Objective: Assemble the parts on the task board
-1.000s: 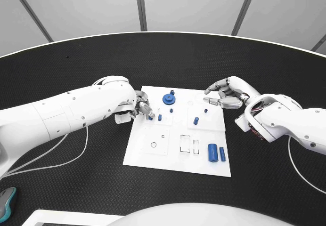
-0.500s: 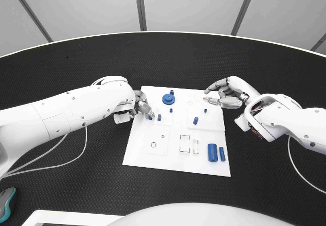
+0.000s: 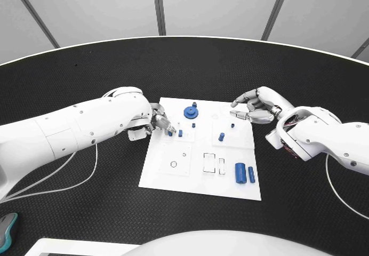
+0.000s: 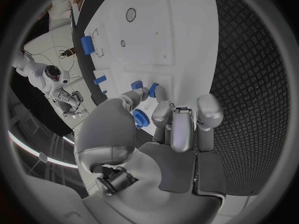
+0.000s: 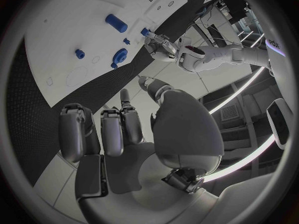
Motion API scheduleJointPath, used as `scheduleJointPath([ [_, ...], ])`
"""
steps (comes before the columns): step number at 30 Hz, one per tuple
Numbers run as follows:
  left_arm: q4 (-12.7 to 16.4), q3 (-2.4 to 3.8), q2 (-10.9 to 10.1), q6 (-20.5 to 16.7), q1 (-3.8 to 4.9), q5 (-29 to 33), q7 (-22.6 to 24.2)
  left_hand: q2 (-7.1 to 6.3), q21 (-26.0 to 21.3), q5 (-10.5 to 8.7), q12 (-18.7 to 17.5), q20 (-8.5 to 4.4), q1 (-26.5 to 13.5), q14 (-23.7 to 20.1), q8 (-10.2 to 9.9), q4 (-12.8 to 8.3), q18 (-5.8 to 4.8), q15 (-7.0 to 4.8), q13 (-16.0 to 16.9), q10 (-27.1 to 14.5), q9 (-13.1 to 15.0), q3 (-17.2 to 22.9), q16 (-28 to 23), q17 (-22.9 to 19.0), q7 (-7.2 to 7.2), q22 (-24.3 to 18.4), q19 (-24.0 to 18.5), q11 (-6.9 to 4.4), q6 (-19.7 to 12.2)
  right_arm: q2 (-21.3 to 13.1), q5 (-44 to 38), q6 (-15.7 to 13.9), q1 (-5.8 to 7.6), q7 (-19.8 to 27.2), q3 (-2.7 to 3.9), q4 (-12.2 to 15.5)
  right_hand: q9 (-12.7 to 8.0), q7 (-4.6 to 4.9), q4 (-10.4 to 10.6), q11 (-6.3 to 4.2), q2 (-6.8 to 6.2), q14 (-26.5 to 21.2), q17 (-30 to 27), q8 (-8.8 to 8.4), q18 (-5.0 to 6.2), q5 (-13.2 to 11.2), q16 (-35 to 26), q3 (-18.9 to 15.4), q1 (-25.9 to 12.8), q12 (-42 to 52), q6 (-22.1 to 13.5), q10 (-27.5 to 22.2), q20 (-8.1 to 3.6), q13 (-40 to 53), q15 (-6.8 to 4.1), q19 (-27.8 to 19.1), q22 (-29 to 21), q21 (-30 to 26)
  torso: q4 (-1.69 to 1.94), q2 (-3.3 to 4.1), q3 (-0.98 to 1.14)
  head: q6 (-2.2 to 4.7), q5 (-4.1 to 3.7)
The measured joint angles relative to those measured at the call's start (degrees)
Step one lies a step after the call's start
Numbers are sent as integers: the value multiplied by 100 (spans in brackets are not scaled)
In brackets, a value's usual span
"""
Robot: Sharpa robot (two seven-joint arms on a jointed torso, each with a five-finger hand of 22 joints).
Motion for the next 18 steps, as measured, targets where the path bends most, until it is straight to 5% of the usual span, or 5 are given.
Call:
scheduleJointPath([
  [9, 59, 1, -80, -265, 0, 94, 50, 46, 0, 0, 0, -19, -46, 0, -21, 233, 0, 0, 0, 0, -49, -295, 0, 0, 2, 13, 19, 0, -7, 0, 0, 14, 0, -8, 0, -12, 0, 0, 0, 0, 0, 0, 0, 0, 0, 0, 0, 0, 0, 0, 0, 0, 0, 0, 0, 0, 0, 0, 0, 1, -2, 19, -1],
  [18, 164, 3, -205, -480, 0, 201, 123, -45, 0, 0, 0, -19, -152, 0, 2, 570, 0, 0, -20, 0, -92, -777, 0, 5, 1, 9, 19, 1, -7, 4, 0, 12, 0, -2, 0, -26, 0, 0, 16, 0, 0, 0, -1, -1, 0, 0, 0, -16, 0, 0, 0, 0, 0, 0, 0, 0, 0, 0, 2, 1, -4, 22, -1],
])
